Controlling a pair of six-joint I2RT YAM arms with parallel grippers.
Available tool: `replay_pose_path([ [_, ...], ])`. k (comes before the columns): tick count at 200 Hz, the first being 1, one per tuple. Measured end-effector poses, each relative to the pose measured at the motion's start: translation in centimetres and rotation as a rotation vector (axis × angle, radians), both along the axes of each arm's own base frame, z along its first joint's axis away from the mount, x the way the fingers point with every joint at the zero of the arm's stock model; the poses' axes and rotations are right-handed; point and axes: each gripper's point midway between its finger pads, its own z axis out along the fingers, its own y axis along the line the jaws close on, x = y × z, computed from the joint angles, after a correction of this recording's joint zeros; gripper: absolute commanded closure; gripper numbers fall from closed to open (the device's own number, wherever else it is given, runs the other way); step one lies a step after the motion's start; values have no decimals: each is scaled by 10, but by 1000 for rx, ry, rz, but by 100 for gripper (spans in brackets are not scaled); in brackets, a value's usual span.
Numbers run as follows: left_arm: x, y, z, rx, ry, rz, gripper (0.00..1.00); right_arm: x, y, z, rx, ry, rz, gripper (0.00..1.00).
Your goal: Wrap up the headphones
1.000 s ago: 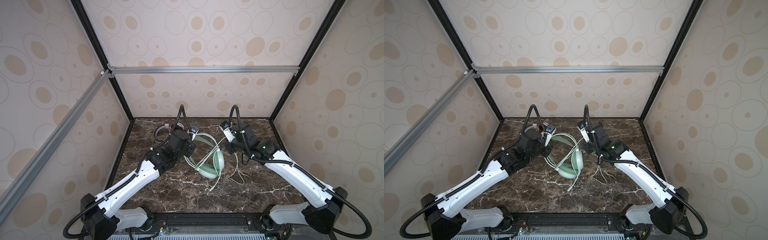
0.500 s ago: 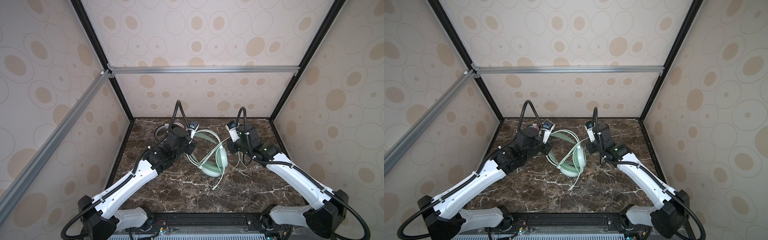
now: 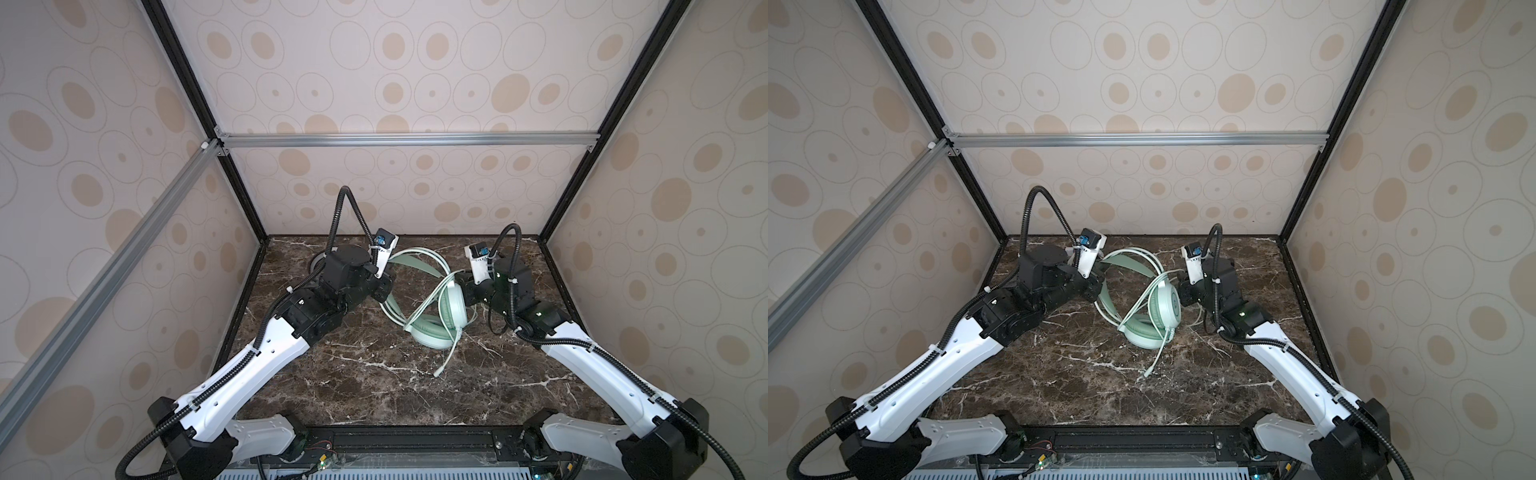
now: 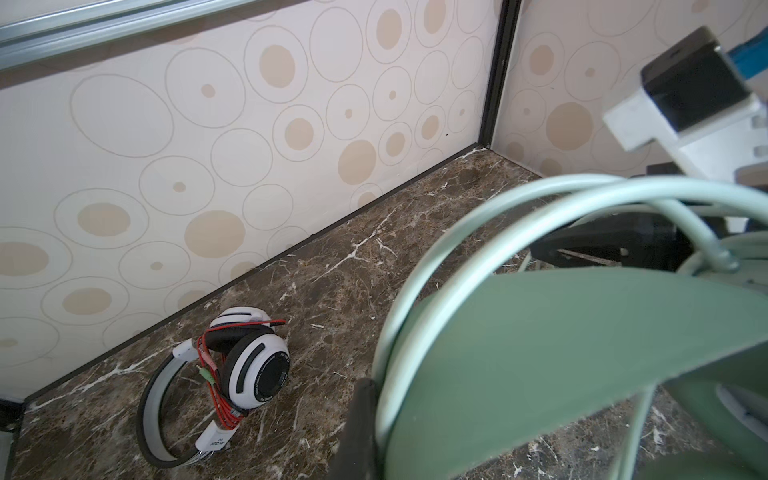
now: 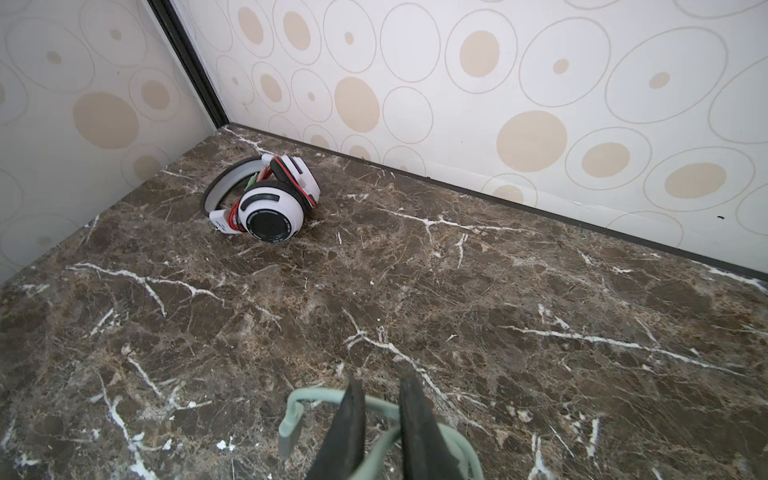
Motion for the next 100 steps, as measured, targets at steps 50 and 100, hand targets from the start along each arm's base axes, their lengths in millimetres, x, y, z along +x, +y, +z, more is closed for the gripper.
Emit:
replay_pose_path([
  [50,-8,-5,6,-36,29,-41,100,7,9,29,138,-89,68,77],
  [100,-13,-9,29,-90,16,-68,100,9,20,34,183,-101,112,77],
])
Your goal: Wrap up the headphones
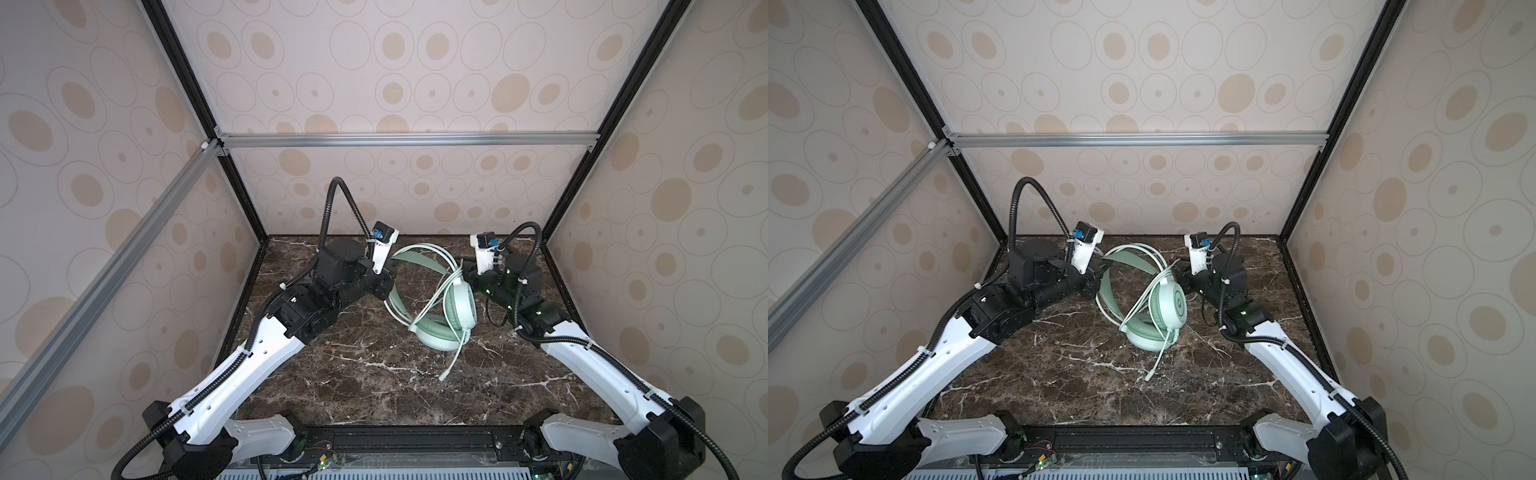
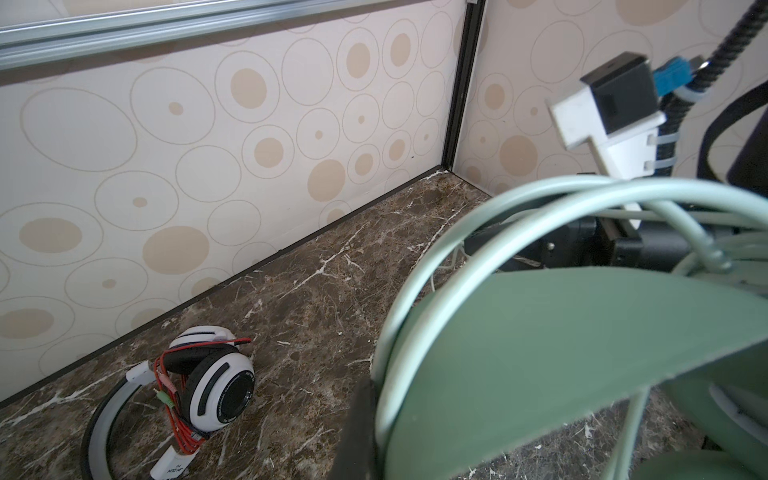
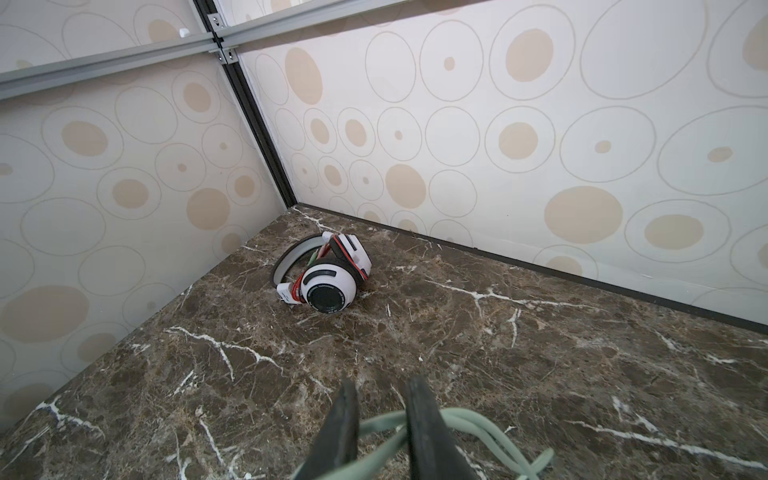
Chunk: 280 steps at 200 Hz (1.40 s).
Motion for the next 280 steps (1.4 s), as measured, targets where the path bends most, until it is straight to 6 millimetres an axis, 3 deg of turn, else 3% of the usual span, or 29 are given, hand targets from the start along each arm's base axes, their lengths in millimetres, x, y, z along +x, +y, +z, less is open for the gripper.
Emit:
replay_pose_path([
  [45,-3,-1,18,-48,-14,-15,100,7,1,-17,8,49,-8,78],
  [101,-2,1,21,-75,-1,-13,100,3,-9,-49,-16,110,-25,78],
  [129,-3,2,36,-111,-18,-24,100,1,-11,-63,-20,144,-32,78],
  [182,-4,3,63,-183,-53,-38,100,7,-9,-73,-14,155,-38,78],
  [280,5,17,73,-210,-64,18,100,-3,-14,-140,-55,274,-45,79],
])
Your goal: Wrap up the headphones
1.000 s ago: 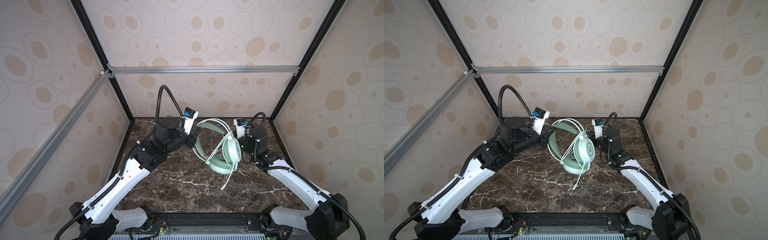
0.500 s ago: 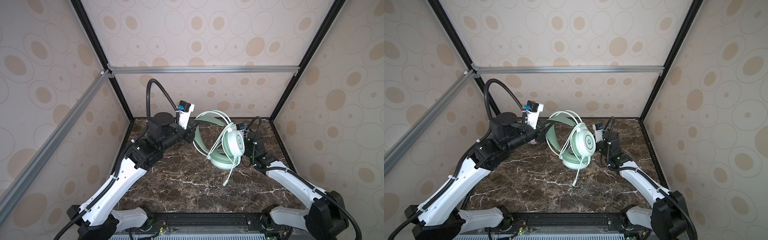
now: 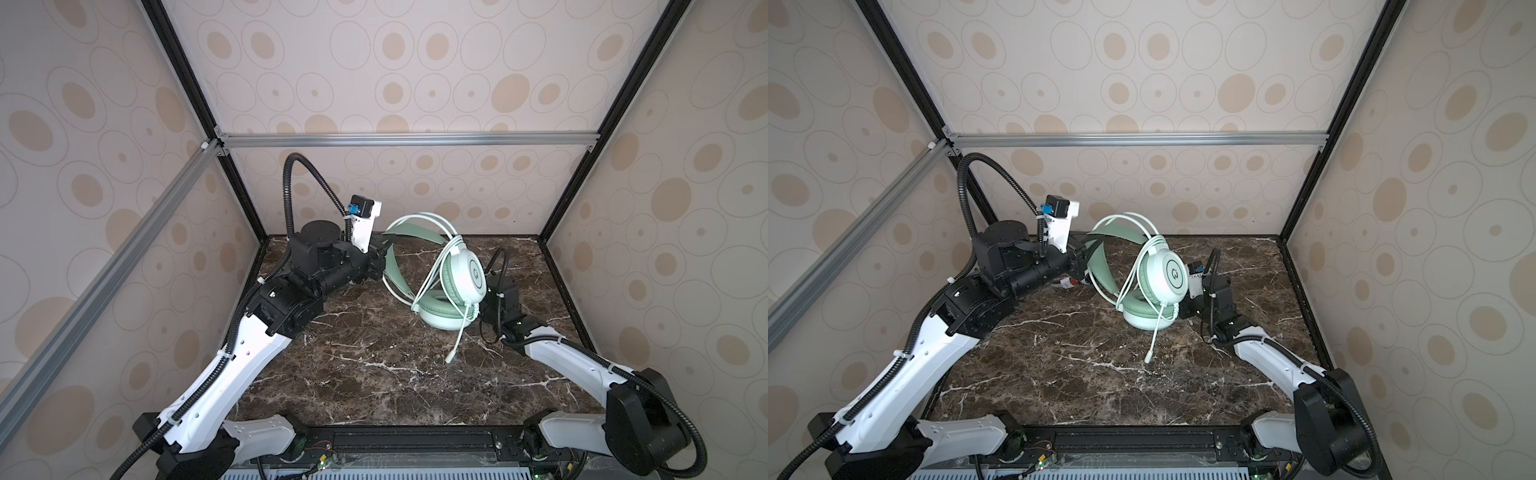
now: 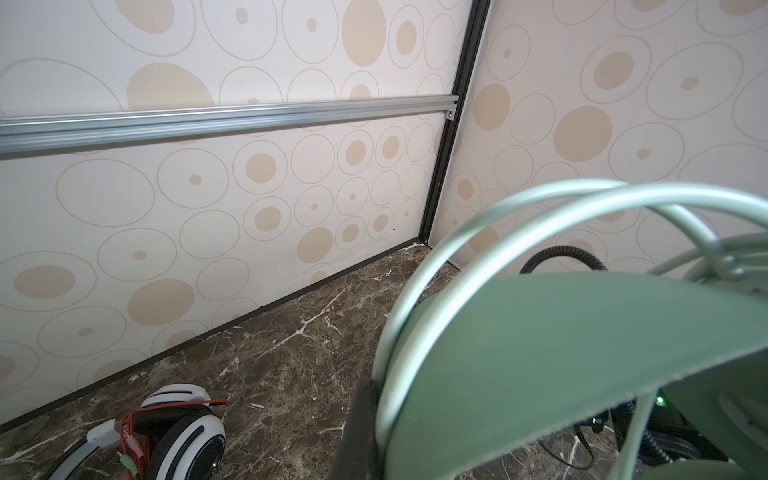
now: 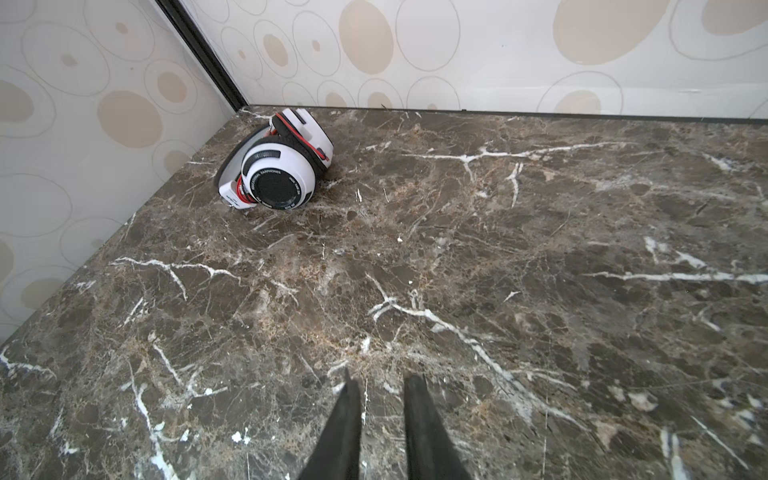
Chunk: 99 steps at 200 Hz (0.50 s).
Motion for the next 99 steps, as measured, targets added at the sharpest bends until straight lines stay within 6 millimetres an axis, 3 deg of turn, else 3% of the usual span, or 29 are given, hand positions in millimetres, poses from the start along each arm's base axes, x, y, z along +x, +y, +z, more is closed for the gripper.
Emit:
replay_pose_path([
  [40,7,10,17,-17,-27,52,100,-6,-5,-17,-7,37,-9,74],
  [68,14,14,19,-13,-27,86,100,-11,-10,-29,-17,72,-18,54],
  [99,23,17,13,-8,-8,114,100,-19,-15,-28,-38,85,-12,39],
])
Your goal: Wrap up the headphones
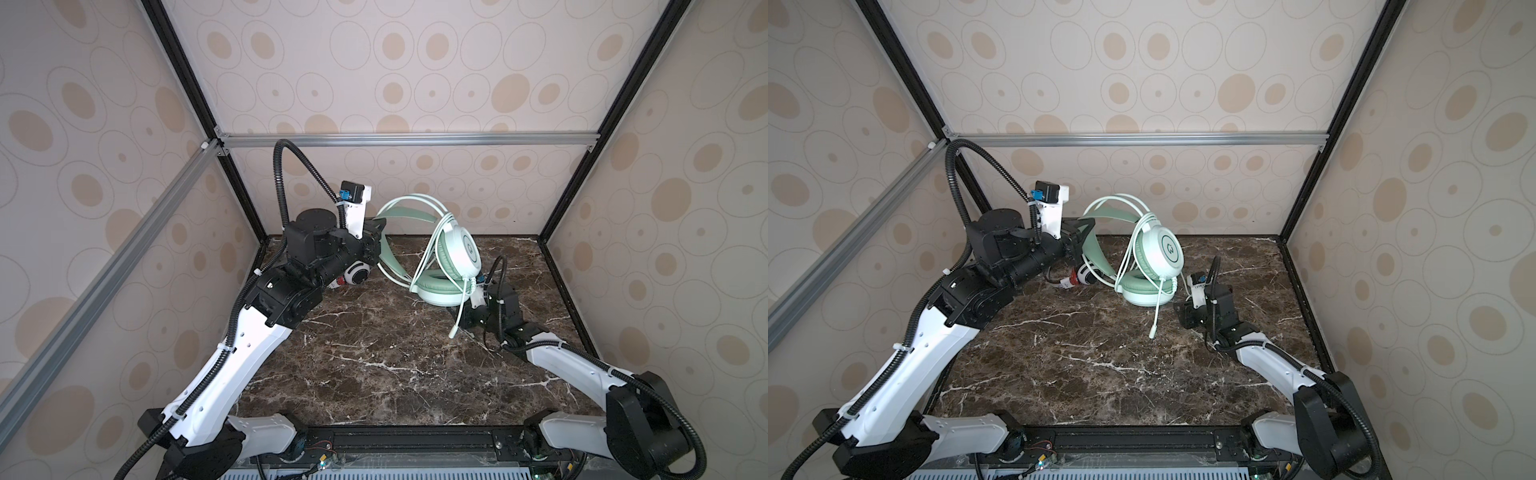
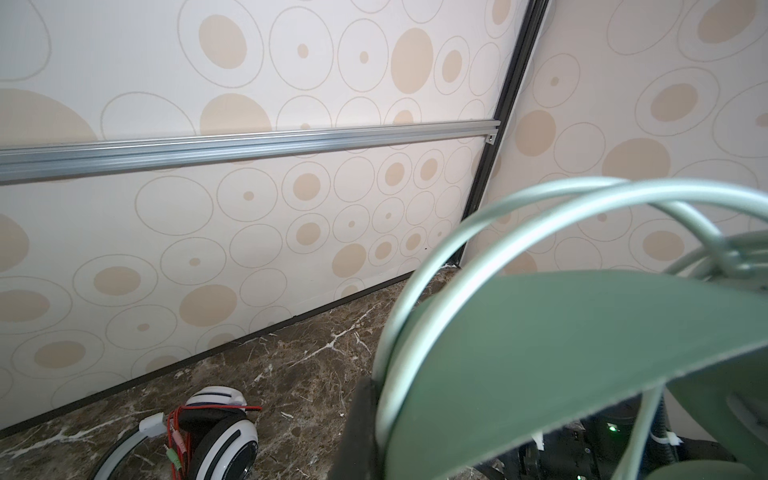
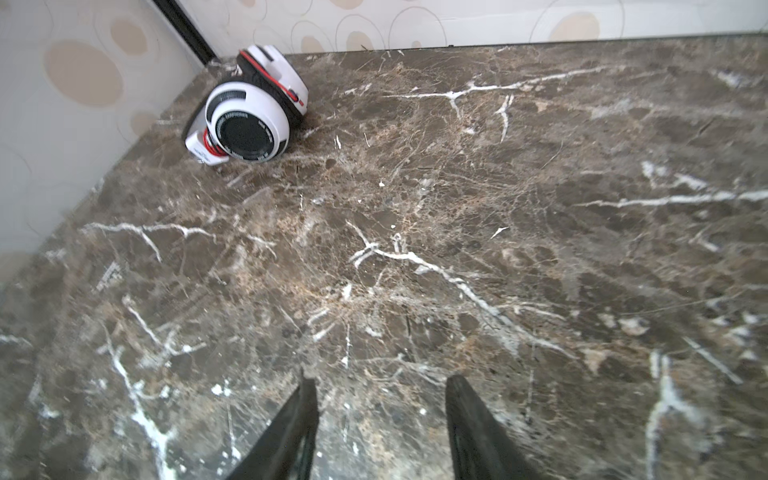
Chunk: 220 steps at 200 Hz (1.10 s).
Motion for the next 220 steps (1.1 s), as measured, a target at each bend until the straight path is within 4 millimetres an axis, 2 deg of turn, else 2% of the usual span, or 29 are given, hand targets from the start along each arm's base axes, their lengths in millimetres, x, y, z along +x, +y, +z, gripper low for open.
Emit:
replay_pose_path([
  [34,6,7,-2,7,14,33,100,-18,-6,18,-3,-37,19,24],
  [108,13,11,-4,5,23,53,100,-55,-13,63,0,-150,90,19],
  [182,14,11,-5,-10,36,56,100,-56,2,158,40,-365,194,19],
  [198,14,11,-5,-13,38,56,100,-55,3,164,46,-382,196,20],
  [220,14,11,-5,-18,41,52,100,-53,4,158,49,-373,194,20],
])
